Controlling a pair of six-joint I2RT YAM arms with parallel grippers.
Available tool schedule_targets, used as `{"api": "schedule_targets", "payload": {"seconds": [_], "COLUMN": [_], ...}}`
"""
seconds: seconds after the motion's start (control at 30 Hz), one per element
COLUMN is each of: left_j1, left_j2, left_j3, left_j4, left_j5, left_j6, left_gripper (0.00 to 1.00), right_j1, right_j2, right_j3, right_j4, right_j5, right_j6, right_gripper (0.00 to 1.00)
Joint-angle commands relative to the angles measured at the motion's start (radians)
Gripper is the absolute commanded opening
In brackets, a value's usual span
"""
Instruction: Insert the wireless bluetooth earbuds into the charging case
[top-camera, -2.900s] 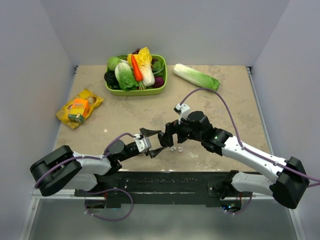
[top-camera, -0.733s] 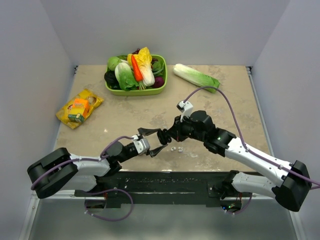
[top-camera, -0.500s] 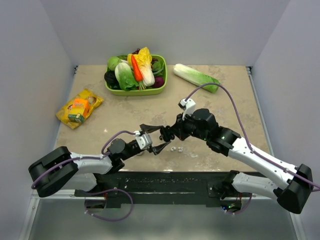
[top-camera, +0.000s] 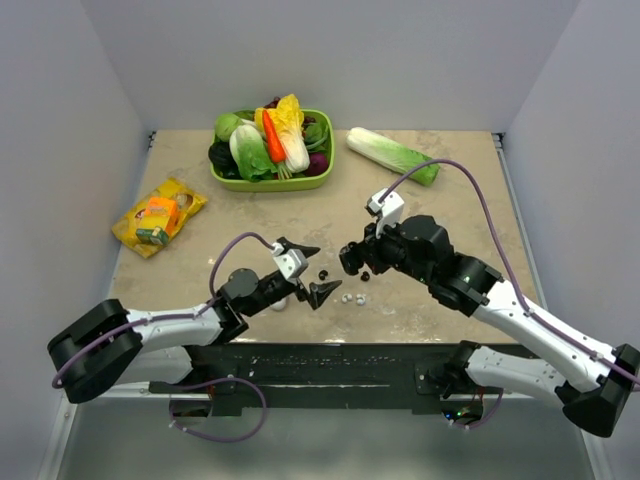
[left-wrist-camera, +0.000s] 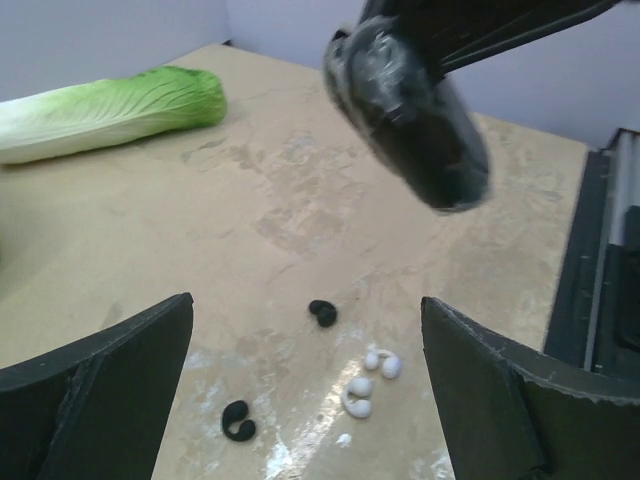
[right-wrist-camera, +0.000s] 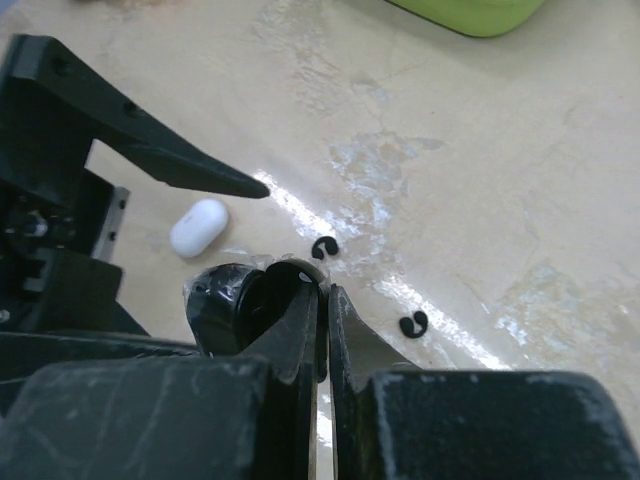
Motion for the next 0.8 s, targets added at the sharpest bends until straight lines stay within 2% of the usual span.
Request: {"api": "schedule_targets", "payload": {"seconds": [0.0, 0.03, 0.13, 0.23, 0.33, 0.43, 0.6, 0.77], "left_j1": [0.004, 0.006, 0.009, 0.027, 0.098, 0.167, 0.179, 0.179], "left_j2": [-0.093, -0.119, -0.165, -0.213, -0.218, -0.202, -0.097, -0.026], "left_j3": [0.033, 0.064, 0.146, 0.186, 0.213, 0.211, 0.289, 0.384], "left_j4": [-0.061, -0.141, -0.33, -0.417, -0.431, -0.368, -0.329, -0.397], "left_j5": [0.22, 0.245, 0.285, 0.314, 0.449, 0.498, 0.604, 0.649], "left_j6": [-0.109, -0.12, -0.139, -0.114, -0.131, -0.195, -0.255, -0.263], "left_gripper": [1.0, 1.0, 1.0, 1.0, 1.0, 1.0, 0.97, 0.93], "right_j1": [0.076, 0.121, 0.187, 0.233, 0.271, 0.301, 0.327, 0.36], "right_j2": [-0.003, 0.001, 0.026, 0.018, 0.005, 0.008, 0.035, 0.06], "right_j3": [0.067, 0.072, 0.102, 0.109, 0.115, 0.126, 0.133, 0.141], "right_j4": [-0.048, -0.056, -0.108, -0.119, -0.125, -0.139, -0.15, -0.157], "right_j5": [0.219, 0.295, 0.377, 0.438, 0.501, 0.56, 0.601, 0.652], "right_j6": [-0.094, -0.112, -0.132, -0.14, -0.152, -0.161, -0.168, -0.177], "right_gripper": [0.0, 0.0, 0.0, 0.0, 0.0, 0.0, 0.0, 0.0]}}
